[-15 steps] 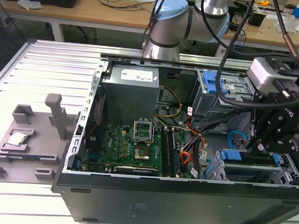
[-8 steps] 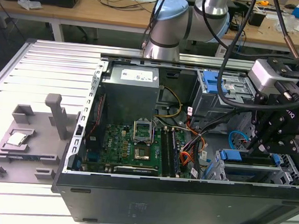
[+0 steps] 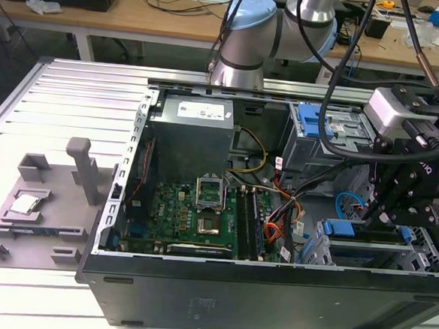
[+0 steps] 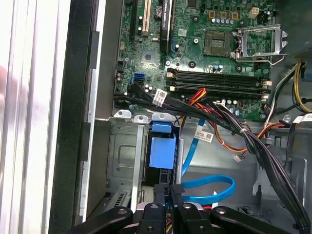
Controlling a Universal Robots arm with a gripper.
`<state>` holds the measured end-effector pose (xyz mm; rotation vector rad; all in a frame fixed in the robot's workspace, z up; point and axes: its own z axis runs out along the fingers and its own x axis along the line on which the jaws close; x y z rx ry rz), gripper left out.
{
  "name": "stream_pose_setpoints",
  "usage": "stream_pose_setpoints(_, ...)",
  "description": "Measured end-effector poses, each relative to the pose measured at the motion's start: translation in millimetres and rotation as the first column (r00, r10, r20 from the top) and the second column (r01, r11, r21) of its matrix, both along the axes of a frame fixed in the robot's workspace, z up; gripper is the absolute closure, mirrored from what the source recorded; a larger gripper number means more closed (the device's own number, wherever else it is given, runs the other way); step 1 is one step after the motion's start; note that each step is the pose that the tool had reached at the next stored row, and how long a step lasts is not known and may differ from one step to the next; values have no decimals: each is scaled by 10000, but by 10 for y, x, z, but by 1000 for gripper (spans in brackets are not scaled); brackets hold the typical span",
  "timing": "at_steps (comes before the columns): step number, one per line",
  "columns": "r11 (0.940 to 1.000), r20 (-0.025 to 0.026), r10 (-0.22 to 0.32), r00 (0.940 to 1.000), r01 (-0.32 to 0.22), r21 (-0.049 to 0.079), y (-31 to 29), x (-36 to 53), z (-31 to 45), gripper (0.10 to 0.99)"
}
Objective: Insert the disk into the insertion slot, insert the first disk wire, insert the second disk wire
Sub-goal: 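Insert the second disk wire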
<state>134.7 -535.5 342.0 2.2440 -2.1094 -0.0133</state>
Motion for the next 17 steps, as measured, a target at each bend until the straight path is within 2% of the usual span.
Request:
stream_pose_setpoints(4, 10000, -1, -6, 10000, 6, 37, 0, 0, 12, 922)
stream_pose_setpoints(6, 9999, 0, -63, 10000, 63, 100, 0, 0, 13, 922)
stream_pose_setpoints(12, 9999, -1, -75, 10000, 75, 101, -4, 0, -1, 922)
stream_pose_setpoints(14, 9999, -1, -87, 10000, 87, 91, -5, 1, -5, 922)
stream_pose_setpoints(17, 9999, 0, -103, 9999, 103, -7, -8, 1, -7, 922)
